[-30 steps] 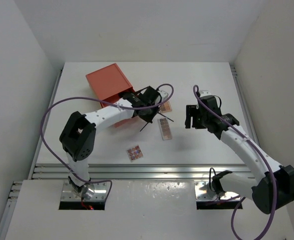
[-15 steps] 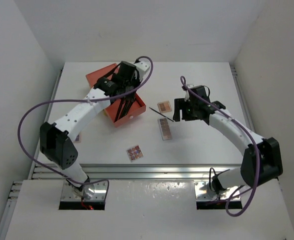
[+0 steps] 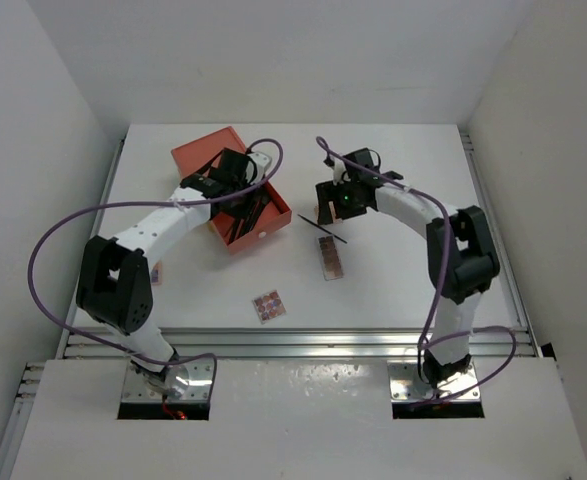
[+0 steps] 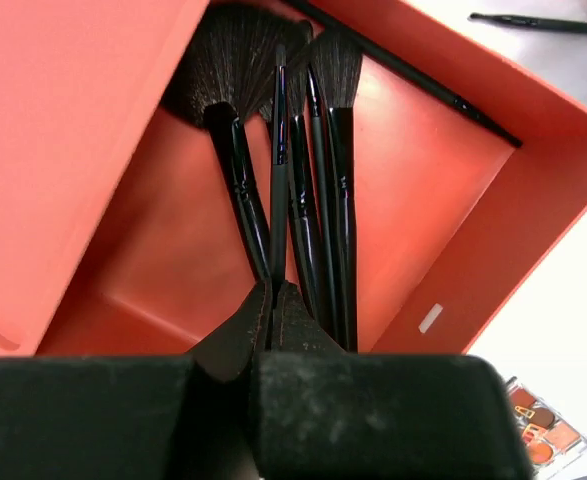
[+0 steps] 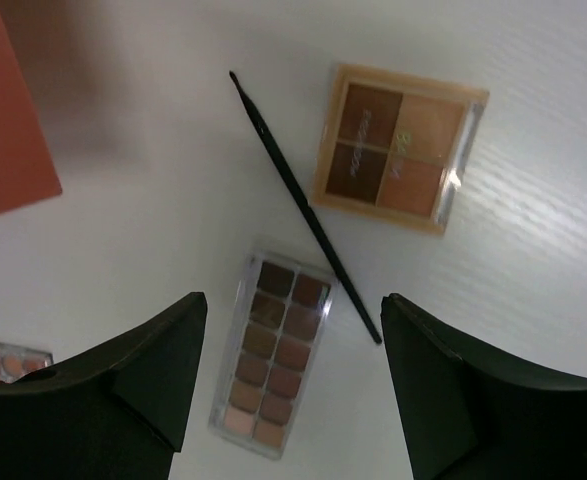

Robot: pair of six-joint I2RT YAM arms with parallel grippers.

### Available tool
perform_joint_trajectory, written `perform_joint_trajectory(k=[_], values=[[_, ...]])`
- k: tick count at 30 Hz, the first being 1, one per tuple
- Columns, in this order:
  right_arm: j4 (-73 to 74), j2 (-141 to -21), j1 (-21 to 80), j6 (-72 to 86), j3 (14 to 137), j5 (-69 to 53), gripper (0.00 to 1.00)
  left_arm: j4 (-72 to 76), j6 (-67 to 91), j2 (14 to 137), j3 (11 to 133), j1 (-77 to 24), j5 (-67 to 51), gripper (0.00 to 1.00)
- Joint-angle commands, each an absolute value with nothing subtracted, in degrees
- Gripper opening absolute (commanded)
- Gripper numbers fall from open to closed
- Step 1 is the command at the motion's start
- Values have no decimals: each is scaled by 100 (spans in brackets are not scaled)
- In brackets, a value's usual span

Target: Organize the makeup

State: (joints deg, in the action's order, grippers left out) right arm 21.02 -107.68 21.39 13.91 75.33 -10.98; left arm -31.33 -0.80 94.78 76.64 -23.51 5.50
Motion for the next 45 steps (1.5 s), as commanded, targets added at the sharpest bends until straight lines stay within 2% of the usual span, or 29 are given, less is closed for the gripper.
perform_joint_trajectory(k=[1,11,20,21,22,25,28,35,45], values=[[2399,-11335,2223,801,8287,-1266,71,-2742,-53,9396,7655,-2303,466,0],[2804,-11962,2338,650,8639,-800,59,-2637,53,9457,7208,-2250,352,0],[2804,-12260,2470,835,8684,-291,56,-2637,53,9465,7145,-2250,360,0],[2786,-12322,2487,852,8710,-238,56,-2689,53,9535,7224,-2250,360,3],[2812,-12348,2505,887,8736,-133,56,-2689,105,9536,7286,-2250,360,14],[2821,-12506,2558,862,8859,96,55,-2821,105,9650,7549,-2250,360,35],[2821,-12630,2610,818,9009,246,54,-2926,105,9650,7769,-2250,360,45],[2971,-12709,2610,949,9352,44,51,-2979,105,9650,7901,-2250,360,46],[2997,-12024,2909,747,7928,0,54,-2979,158,9598,7901,-2197,299,46]])
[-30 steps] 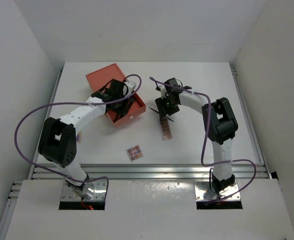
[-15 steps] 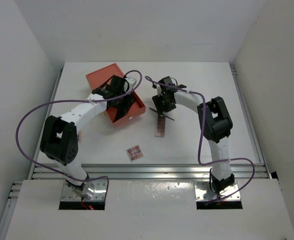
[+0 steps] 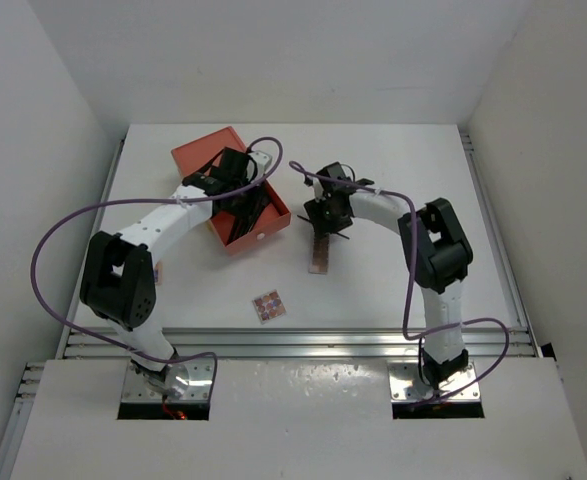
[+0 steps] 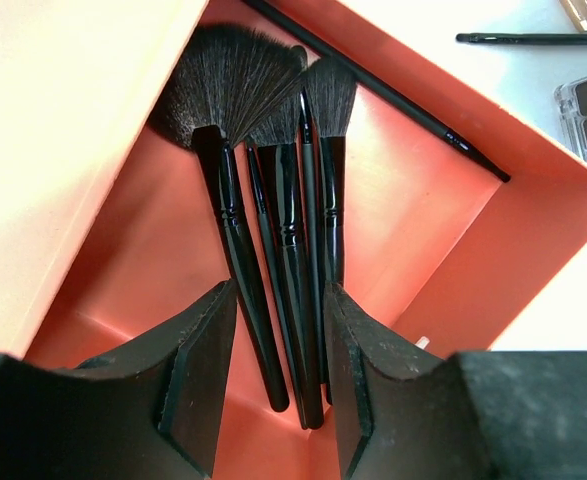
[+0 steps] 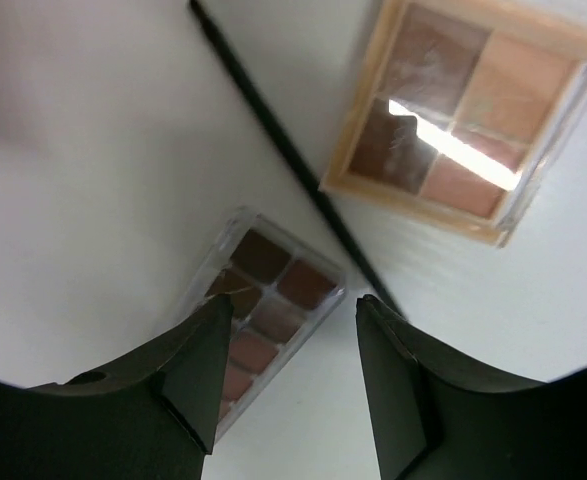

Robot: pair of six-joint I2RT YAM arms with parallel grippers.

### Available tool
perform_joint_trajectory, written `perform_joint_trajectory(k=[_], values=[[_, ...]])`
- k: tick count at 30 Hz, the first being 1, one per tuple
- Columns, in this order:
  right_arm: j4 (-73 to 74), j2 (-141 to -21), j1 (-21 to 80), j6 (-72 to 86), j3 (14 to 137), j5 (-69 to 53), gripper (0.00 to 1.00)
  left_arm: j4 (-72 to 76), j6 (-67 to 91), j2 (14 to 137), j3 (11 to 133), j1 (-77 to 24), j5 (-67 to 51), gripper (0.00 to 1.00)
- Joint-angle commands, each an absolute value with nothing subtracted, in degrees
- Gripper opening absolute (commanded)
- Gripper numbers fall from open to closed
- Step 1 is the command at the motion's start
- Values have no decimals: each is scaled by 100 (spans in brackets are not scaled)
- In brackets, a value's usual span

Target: Organize the makeup

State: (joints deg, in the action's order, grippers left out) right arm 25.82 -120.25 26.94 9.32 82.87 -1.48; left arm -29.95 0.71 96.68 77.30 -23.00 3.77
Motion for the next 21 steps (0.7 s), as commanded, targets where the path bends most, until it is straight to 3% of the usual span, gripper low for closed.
perform_joint_trajectory(k=[1,11,21], values=[[3049,-11997,2961,747,7867,-9,54,-2979,158,9598,7901,-2197,238,46],[3225,-11769,3075,624,8183,167,54,-2979,211,9650,7901,-2197,185,46],[2990,-11742,3050,1450,7656,-718,54,-2979,264,9598,7901,-2145,185,46]])
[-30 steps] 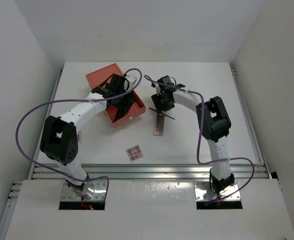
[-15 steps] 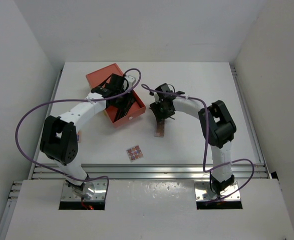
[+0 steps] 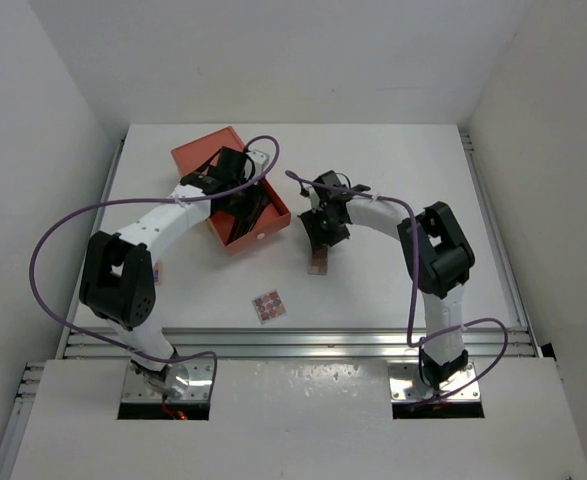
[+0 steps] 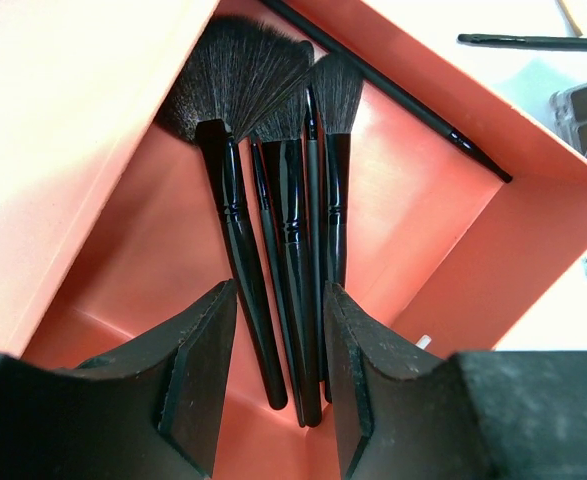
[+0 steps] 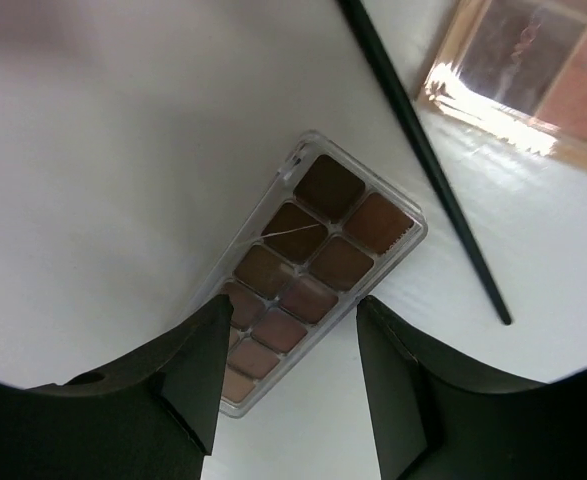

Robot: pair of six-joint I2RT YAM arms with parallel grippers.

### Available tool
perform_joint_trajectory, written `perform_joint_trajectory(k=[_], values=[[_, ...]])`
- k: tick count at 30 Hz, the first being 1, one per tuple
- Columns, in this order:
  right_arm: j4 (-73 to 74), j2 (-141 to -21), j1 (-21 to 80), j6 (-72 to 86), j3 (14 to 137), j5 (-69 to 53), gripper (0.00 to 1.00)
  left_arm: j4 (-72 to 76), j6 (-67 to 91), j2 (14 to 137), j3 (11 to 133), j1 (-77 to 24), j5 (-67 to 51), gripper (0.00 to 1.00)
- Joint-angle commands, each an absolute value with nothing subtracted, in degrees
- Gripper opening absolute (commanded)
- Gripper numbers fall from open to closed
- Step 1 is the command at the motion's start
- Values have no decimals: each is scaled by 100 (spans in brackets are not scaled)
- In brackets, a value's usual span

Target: Organize the makeup

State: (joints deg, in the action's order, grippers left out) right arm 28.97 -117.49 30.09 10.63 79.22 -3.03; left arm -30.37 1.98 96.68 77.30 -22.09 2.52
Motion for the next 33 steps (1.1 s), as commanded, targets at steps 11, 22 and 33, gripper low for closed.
perform_joint_trajectory(k=[11,22,33], values=[[2592,-11628,3120,1645,7646,-1108,54,-2979,264,9545,7901,-2145,185,46],[3225,-11128,2444,607,8024,-606,58,-2979,264,9492,7901,-2145,237,46],[3515,-12119,2171,115,8998,-352,58,-3032,264,9545,7901,-2145,299,46]])
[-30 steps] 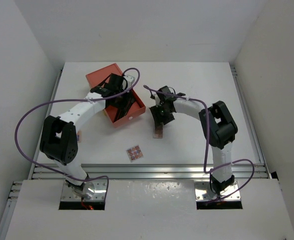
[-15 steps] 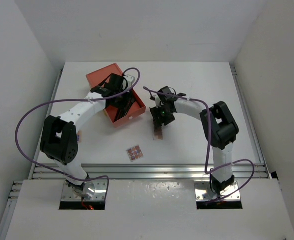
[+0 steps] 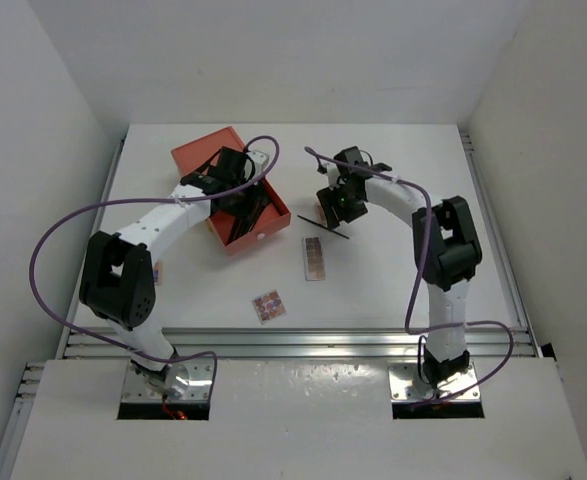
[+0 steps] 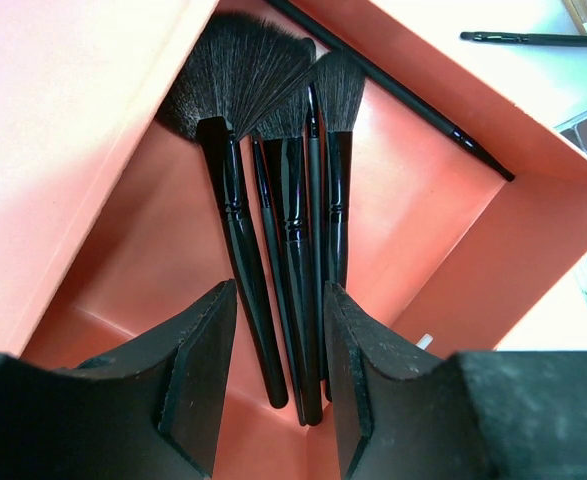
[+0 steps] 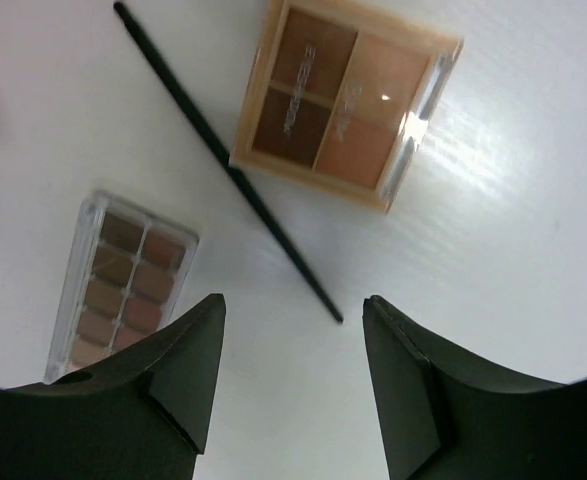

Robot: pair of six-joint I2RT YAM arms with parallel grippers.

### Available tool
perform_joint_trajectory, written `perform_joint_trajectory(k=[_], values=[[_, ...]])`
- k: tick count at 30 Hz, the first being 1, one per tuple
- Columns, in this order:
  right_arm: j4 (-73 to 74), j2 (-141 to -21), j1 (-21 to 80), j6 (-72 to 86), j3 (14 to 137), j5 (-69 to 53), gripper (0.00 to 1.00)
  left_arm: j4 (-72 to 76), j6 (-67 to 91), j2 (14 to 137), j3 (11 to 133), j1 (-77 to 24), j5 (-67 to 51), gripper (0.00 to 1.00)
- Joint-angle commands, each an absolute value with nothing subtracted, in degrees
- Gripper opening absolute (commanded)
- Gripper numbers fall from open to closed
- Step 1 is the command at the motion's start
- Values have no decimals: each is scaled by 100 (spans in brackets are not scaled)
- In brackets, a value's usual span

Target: Organize the makeup

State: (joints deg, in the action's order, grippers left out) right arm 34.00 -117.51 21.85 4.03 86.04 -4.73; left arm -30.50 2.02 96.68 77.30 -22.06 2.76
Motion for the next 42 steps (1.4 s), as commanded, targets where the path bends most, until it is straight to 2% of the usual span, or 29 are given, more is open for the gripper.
perform_joint_trajectory(k=[1,7,14,22,25,28,29,31,32,39,42], values=[[3594,-12329,2180,45,9148,-299,58,-3032,264,9545,7901,-2145,299,46],[3938,-12788,2215,-97,9466,-395,58,-3032,264,9545,7901,-2092,360,46],[3885,-13042,2337,-35,9536,-396,49,-3032,264,9545,7901,-2039,308,46],[3911,-13456,2768,-44,10081,-308,48,-3032,264,9598,7954,-1986,308,46],[3964,-13579,2821,-35,10239,-290,41,-3032,264,9598,7954,-1986,360,46],[4060,-13667,2804,123,10292,-98,27,-3085,264,9545,7954,-1986,360,46],[4087,-13658,2804,97,10248,-36,18,-3085,264,9545,7954,-1934,360,46],[4113,-13650,2830,44,10196,-9,8,-3085,264,9545,7954,-1934,360,46],[4122,-13623,2804,44,10178,-9,0,-3085,264,9545,7954,-1934,360,46],[4008,-13228,2777,-421,9826,456,0,-3085,264,9545,8007,-1934,360,46],[3850,-12685,2742,-588,9695,545,0,-3085,264,9545,8059,-1881,360,46]])
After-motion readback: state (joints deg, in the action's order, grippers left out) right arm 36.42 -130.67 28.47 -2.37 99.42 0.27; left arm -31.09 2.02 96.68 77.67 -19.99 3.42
